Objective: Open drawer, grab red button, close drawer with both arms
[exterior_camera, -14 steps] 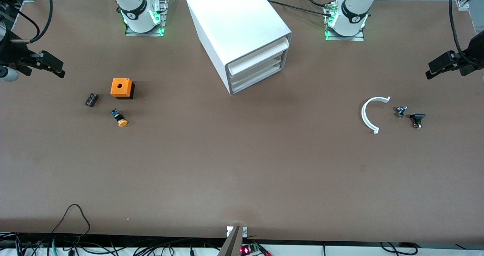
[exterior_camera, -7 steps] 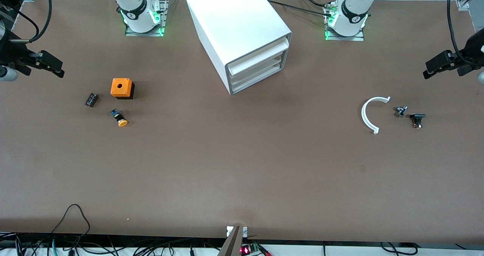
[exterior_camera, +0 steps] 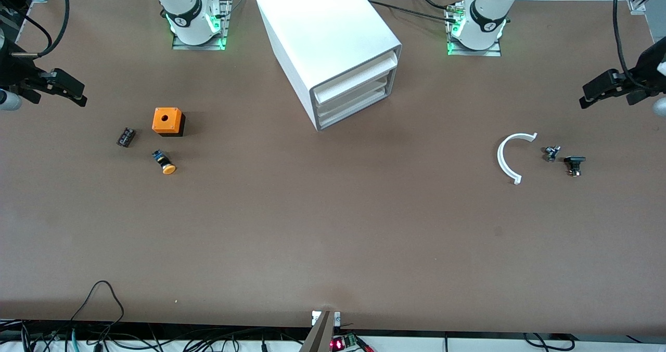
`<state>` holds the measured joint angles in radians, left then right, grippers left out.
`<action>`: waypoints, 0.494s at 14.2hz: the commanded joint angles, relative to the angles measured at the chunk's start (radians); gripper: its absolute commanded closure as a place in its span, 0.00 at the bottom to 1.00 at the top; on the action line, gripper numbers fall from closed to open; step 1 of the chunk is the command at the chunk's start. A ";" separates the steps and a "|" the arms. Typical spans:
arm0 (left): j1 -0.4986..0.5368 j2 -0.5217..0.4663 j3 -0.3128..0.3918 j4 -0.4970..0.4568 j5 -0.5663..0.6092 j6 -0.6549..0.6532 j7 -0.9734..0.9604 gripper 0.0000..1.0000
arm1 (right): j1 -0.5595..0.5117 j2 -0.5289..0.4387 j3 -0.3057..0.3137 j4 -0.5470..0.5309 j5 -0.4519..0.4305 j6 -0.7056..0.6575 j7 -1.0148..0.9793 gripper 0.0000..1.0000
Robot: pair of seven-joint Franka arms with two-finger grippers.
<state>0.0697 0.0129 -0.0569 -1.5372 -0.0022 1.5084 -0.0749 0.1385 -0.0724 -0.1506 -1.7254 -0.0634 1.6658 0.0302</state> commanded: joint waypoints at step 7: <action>-0.016 0.140 -0.075 -0.096 -0.028 0.010 0.026 0.00 | 0.004 0.029 -0.003 0.014 -0.001 -0.057 -0.009 0.00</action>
<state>0.0492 0.1263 -0.1331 -1.6223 -0.0045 1.5208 -0.0718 0.1381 -0.0552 -0.1512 -1.7255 -0.0634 1.6266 0.0301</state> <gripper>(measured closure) 0.000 0.000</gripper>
